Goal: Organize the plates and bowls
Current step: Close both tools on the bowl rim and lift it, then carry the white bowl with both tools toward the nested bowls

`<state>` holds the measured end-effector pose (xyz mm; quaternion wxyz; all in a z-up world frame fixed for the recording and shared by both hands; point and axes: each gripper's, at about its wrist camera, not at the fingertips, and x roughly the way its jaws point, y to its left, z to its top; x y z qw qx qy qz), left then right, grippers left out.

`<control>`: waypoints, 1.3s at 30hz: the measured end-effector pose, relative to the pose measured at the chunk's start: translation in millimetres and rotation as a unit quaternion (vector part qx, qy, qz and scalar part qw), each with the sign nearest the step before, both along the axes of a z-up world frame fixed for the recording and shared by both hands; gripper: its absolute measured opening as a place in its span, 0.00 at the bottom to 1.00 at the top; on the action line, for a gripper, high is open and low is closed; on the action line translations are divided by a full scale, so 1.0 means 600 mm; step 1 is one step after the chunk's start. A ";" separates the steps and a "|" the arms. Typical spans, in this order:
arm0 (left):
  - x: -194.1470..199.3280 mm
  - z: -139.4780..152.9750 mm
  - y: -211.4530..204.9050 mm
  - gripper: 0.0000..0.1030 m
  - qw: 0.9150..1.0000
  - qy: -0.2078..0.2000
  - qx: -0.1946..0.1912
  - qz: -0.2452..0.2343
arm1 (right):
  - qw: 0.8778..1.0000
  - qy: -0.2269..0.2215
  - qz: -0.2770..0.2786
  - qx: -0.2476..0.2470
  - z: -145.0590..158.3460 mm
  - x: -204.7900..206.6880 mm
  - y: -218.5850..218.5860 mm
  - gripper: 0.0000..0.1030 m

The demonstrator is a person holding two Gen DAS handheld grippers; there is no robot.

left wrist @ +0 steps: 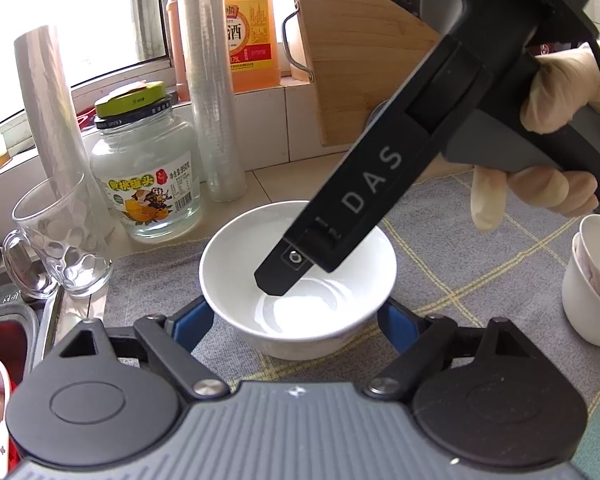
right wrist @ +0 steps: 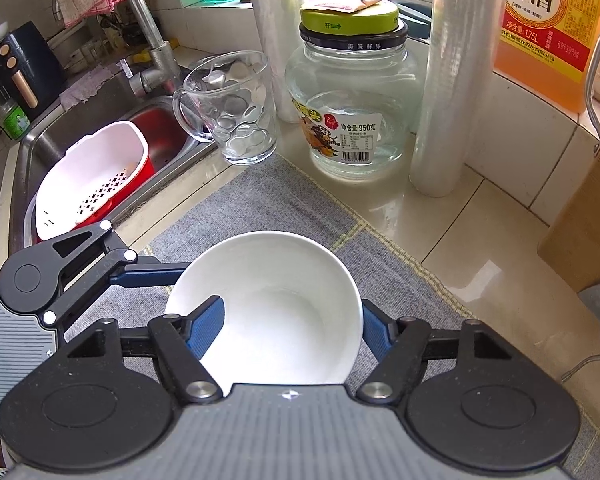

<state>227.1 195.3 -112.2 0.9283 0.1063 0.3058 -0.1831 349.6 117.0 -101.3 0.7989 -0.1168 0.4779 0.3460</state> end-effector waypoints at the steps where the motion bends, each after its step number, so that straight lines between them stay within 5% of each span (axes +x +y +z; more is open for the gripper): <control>1: -0.005 0.003 -0.003 0.86 1.000 0.002 0.000 -0.001 | 1.000 0.001 0.000 0.002 0.003 -0.005 -0.003 0.75; 39: -0.193 0.088 -0.139 0.86 0.998 0.027 0.022 -0.055 | 0.999 0.000 -0.018 0.035 0.088 -0.235 -0.159 0.75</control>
